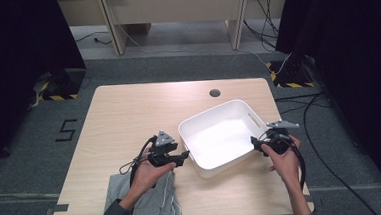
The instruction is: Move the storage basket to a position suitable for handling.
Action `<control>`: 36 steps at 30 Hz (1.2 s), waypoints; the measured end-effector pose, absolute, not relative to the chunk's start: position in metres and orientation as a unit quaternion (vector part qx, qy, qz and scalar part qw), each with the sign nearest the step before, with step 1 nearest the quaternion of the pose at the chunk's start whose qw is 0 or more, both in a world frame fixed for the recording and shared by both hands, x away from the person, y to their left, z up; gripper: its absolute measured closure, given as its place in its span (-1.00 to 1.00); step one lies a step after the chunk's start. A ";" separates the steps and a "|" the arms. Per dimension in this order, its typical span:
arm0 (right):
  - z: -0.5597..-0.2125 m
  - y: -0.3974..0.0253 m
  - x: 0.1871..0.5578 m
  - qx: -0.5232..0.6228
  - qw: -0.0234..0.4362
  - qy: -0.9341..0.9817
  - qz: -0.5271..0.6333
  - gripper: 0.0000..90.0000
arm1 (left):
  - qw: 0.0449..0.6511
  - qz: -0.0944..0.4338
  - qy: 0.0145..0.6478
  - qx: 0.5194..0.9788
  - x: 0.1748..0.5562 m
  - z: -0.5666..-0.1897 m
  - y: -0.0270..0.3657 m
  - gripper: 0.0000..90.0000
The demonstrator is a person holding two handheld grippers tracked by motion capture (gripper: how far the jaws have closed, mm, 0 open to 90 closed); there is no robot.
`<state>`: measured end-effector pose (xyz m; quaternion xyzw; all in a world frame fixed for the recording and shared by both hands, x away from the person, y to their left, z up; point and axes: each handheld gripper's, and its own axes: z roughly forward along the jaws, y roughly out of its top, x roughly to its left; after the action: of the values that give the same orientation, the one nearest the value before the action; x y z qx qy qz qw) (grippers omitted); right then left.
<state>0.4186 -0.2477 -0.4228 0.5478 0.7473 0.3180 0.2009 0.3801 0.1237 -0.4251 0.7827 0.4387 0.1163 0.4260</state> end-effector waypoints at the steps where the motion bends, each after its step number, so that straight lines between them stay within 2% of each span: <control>1: -0.423 -0.248 0.414 0.553 0.201 0.742 0.321 -0.35 | 0.426 0.117 0.441 0.781 0.382 -0.425 0.124 -0.01; 12: -0.422 -0.246 0.388 0.576 0.197 0.727 0.316 -0.45 | 0.424 0.134 0.457 0.770 0.397 -0.423 0.125 0.00; 15: -0.424 -0.253 0.393 0.568 0.187 0.729 0.333 -0.43 | 0.429 0.127 0.461 0.766 0.389 -0.424 0.126 -0.16; 22: -0.419 -0.265 0.394 0.533 0.191 0.742 0.361 -0.35 | 0.447 0.117 0.437 0.771 0.358 -0.415 0.121 -0.39; 26: -0.420 -0.274 0.395 0.522 0.167 0.746 0.379 -0.25 | 0.451 0.102 0.421 0.781 0.342 -0.416 0.109 -0.49; 29: -0.422 -0.275 0.391 0.525 0.159 0.743 0.385 -0.24 | 0.445 0.098 0.409 0.791 0.335 -0.420 0.099 -0.50; 33: -0.422 -0.271 0.385 0.531 0.152 0.739 0.385 -0.28 | 0.442 0.084 0.404 0.796 0.334 -0.427 0.093 -0.40; 36: -0.423 -0.267 0.380 0.536 0.137 0.736 0.391 -0.33 | 0.427 0.096 0.405 0.803 0.335 -0.434 0.091 -0.37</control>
<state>0.3801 -0.2671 -0.4234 0.5360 0.7357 0.3909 0.1366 0.3349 0.0910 -0.4341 0.8026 0.4054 0.0957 0.4270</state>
